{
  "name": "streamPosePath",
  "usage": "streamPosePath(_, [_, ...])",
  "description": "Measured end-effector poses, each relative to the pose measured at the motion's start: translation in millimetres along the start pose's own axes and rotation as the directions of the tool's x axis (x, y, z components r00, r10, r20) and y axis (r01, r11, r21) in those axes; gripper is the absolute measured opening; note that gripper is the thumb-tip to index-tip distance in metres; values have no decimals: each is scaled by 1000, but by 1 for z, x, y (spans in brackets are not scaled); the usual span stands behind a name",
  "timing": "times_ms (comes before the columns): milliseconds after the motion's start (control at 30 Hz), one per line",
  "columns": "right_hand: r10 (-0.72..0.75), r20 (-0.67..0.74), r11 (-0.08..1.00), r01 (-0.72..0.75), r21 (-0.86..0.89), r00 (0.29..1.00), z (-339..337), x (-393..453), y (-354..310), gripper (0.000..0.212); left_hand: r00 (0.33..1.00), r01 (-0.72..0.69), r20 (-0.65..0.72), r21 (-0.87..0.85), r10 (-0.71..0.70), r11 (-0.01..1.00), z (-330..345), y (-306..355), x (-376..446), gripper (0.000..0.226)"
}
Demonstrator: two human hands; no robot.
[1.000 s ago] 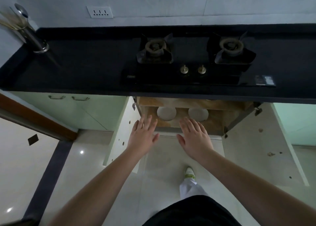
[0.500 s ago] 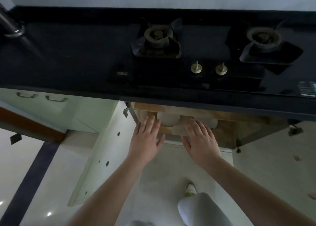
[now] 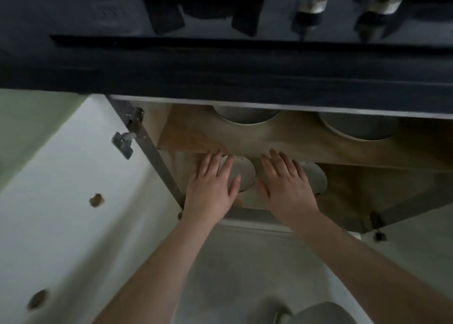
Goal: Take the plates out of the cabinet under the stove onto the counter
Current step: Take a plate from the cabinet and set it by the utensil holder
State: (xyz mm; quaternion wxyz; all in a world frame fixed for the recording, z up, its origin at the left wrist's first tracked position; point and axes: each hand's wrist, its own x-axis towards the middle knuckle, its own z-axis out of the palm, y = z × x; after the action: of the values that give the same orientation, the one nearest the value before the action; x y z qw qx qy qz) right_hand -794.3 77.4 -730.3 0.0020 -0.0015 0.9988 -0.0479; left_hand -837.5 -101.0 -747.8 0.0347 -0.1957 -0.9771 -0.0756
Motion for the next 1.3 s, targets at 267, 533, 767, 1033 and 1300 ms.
streamPosePath(267, [-36,-225,999,27,-44,974,53,33,19,55,992,43,-124,51,-36,998,56,-29,45,76])
streamPosePath(533, [-51,-347,995,19,-95,936,69,39,20,57,968,-21,-248,71,38,997,60,-35,47,68])
streamPosePath(767, [-36,-351,995,1,-100,936,60,42,19,52,973,-70,-214,79,86,994,44,-40,52,65])
streamPosePath(1033, [92,-305,978,-29,206,948,29,67,22,39,953,-3,-285,-356,-105,934,15,-39,91,41])
streamPosePath(1300, [397,16,502,-233,833,917,10,100,27,26,853,310,361,-931,-377,-191,-4,-28,145,13])
